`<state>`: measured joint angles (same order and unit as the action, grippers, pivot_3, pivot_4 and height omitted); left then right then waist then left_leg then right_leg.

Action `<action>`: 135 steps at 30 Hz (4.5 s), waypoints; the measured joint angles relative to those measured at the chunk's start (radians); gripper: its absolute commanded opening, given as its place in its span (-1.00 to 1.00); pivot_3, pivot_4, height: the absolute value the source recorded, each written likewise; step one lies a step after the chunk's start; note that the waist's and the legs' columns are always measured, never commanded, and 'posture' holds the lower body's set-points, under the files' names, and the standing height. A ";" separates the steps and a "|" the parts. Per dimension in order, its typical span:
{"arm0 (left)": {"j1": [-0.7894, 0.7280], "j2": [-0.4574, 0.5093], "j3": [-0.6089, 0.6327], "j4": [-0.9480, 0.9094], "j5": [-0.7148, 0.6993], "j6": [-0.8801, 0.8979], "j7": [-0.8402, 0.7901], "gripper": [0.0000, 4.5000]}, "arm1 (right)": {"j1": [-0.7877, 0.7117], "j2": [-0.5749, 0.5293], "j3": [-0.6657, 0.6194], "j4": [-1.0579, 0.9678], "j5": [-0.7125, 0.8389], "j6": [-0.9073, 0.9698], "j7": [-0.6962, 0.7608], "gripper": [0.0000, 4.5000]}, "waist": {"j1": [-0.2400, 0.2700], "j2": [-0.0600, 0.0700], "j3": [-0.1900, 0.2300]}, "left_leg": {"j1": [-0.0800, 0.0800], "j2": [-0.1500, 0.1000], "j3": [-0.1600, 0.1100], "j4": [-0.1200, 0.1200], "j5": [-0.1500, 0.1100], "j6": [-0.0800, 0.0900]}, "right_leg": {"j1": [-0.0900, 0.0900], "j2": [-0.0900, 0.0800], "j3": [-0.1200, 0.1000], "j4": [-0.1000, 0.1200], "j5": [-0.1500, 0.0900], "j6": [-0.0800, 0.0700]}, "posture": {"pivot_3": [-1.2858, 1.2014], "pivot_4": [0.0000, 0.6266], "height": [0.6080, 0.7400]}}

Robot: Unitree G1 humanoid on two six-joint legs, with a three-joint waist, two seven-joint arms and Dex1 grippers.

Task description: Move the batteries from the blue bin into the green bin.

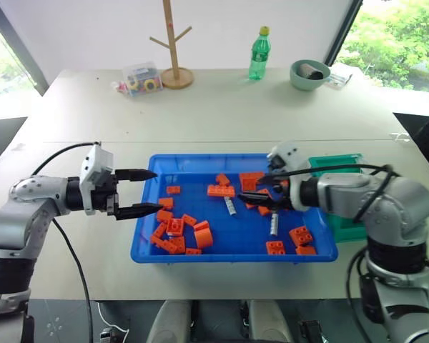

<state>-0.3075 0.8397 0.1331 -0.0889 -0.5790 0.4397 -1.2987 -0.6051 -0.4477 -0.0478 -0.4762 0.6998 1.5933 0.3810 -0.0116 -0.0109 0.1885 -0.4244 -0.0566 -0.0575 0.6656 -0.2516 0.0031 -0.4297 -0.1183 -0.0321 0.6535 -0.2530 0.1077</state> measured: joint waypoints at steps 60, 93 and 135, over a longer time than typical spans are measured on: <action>-0.073 0.004 -0.010 0.006 -0.040 0.053 -0.030 1.00 | 0.077 -0.545 -0.323 0.010 -0.052 -0.028 0.175 -0.97 | 0.004 0.000 0.000 | 0.002 0.000 0.001 -0.001 0.000 0.001 | 0.003 0.000 -0.001 -0.002 0.000 0.000 | 0.03 -0.52 0.44; -0.138 -0.030 -0.051 0.037 -0.022 0.054 -0.029 1.00 | 0.293 -0.129 -0.289 -0.197 0.200 0.014 -0.166 0.67 | 0.018 0.000 0.000 | 0.000 0.000 0.000 0.000 0.000 0.001 | 0.002 0.000 -0.001 -0.003 0.001 0.001 | 0.03 -0.52 0.44; -0.171 -0.038 -0.050 0.039 -0.023 0.060 -0.024 1.00 | 0.176 -0.293 -0.330 -0.100 0.266 0.014 -0.179 -0.97 | 0.024 -0.003 -0.002 | 0.004 0.000 0.001 0.000 -0.001 0.001 | 0.005 0.001 -0.002 -0.004 0.001 0.001 | 0.03 -0.52 0.44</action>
<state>-0.4786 0.8018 0.0836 -0.0498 -0.6024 0.4995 -1.3230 -0.4292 -0.7404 -0.3782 -0.5759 0.9663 1.6077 0.2024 0.0120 -0.0143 0.1864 -0.4209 -0.0567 -0.0568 0.6654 -0.2522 0.0043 -0.4242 -0.1174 -0.0337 0.6496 -0.2525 0.1090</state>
